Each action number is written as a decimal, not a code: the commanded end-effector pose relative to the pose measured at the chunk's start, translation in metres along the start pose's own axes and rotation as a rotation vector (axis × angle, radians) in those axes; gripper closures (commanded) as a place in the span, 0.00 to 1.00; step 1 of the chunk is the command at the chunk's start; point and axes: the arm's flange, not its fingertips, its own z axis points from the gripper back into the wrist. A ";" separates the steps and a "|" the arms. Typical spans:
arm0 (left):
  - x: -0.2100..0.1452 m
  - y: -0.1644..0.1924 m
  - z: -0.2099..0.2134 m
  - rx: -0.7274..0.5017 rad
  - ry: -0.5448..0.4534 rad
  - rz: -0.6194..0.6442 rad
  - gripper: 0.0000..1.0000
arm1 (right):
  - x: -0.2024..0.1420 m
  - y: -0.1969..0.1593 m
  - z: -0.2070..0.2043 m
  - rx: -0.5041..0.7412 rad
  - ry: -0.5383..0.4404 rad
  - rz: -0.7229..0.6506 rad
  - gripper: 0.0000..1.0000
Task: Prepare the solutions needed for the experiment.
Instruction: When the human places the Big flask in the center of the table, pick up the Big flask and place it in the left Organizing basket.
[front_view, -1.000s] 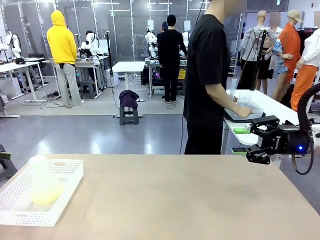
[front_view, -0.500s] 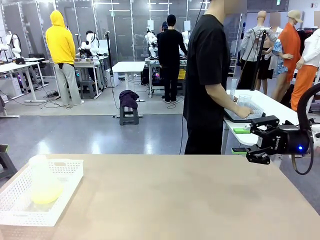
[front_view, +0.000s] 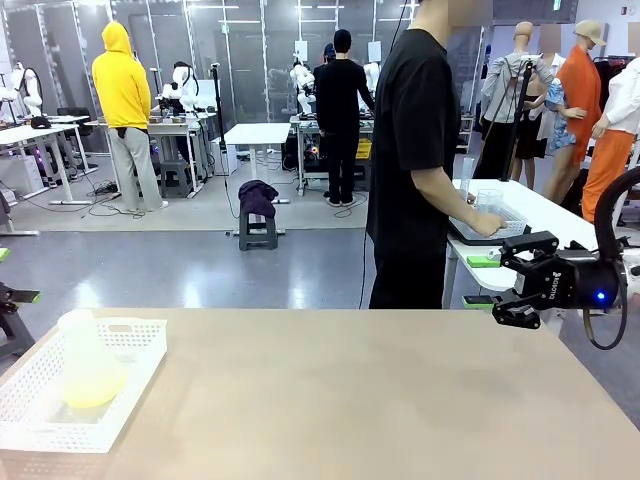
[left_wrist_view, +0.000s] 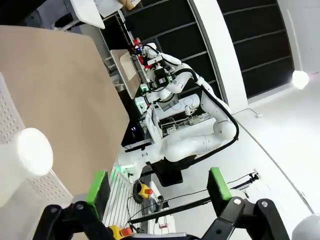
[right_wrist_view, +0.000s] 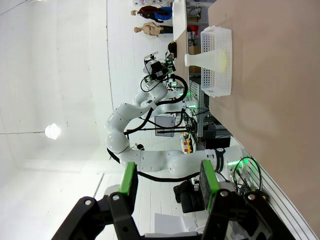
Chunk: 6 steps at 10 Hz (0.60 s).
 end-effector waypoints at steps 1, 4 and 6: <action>0.001 -0.009 -0.009 -0.034 0.050 0.032 0.00 | 0.000 0.002 0.000 0.006 0.000 0.005 0.36; 0.000 0.000 0.000 0.000 0.000 0.000 0.00 | 0.000 0.002 0.000 0.006 0.000 0.005 0.36; 0.000 0.000 0.000 0.000 0.000 0.000 0.00 | 0.000 0.002 0.000 0.006 0.000 0.005 0.36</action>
